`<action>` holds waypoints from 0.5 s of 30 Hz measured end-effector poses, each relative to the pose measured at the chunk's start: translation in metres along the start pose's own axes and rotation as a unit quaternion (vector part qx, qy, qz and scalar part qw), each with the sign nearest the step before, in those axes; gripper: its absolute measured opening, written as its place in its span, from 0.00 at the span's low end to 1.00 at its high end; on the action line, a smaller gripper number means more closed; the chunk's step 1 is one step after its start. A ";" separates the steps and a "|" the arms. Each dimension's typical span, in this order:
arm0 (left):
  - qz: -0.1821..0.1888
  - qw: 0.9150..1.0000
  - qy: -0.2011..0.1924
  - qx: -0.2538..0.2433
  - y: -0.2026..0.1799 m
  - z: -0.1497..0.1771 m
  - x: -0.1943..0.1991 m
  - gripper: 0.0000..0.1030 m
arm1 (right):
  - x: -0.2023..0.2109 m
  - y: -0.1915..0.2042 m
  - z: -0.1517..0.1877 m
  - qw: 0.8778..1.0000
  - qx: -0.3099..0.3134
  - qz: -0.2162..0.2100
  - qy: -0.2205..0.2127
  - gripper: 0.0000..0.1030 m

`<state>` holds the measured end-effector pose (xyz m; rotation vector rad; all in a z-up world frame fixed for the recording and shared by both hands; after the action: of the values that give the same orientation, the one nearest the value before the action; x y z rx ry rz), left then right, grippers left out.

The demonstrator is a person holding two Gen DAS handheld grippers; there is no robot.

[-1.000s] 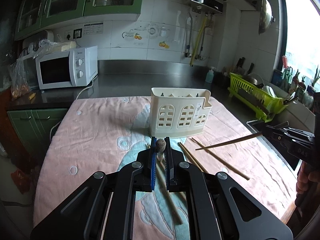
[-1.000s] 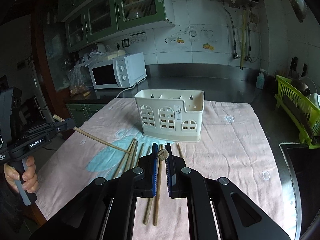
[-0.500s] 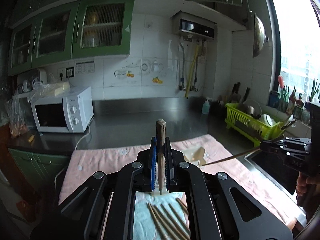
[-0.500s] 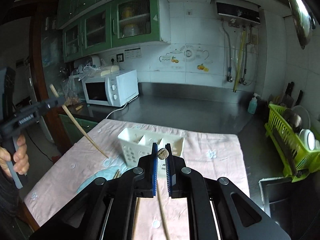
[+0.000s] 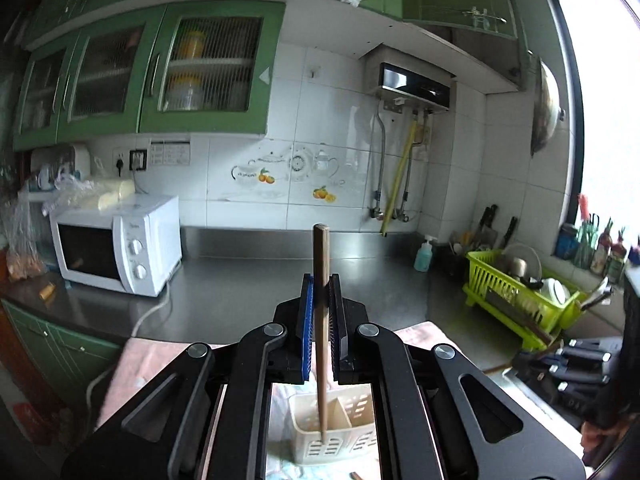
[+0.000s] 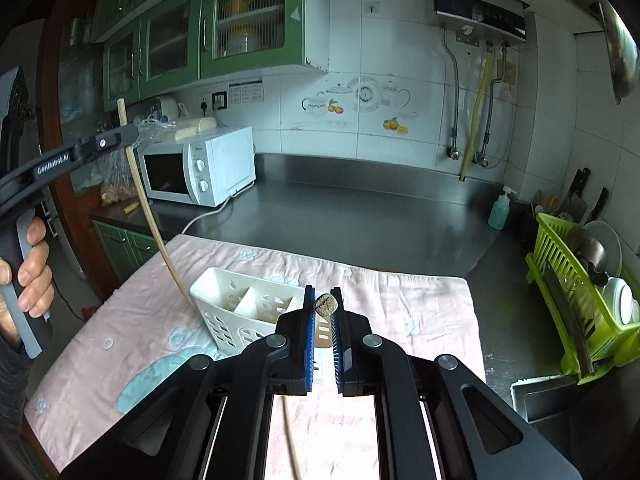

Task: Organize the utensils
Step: 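Lower the left tool's chopstick into the caddy and open the left tool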

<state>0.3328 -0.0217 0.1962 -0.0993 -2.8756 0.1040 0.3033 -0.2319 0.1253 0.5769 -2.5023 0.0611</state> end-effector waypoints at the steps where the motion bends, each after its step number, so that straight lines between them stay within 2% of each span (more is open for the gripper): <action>1: 0.001 1.000 -0.002 0.001 0.000 -0.001 -0.004 0.05 | -0.004 -0.001 0.001 1.000 -0.001 -0.001 0.003 0.07; 8: 0.004 1.000 -0.022 0.002 -0.003 -0.010 -0.017 0.05 | -0.022 -0.005 0.004 1.000 -0.002 -0.003 0.009 0.07; 10: -0.005 1.000 -0.026 -0.003 -0.005 -0.008 -0.023 0.05 | -0.029 -0.007 0.005 1.000 -0.001 -0.002 0.017 0.07; 15: -0.008 1.000 -0.002 -0.001 -0.006 0.009 -0.044 0.06 | -0.044 -0.005 0.011 0.999 0.000 -0.005 0.034 0.07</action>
<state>0.3722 -0.0317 0.1771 -0.0763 -2.8800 0.0994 0.3330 -0.2211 0.0922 0.5787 -2.4334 0.0755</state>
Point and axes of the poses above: each gripper's, at about its wrist camera, not at the fingertips, and x roughly against the way its jaws point, y to its left, z to its underside, the point moved 5 cm from there along -x, roughly the way its jaws point, and after that the axes turned 10 degrees about -z, right-handed, at the moved point
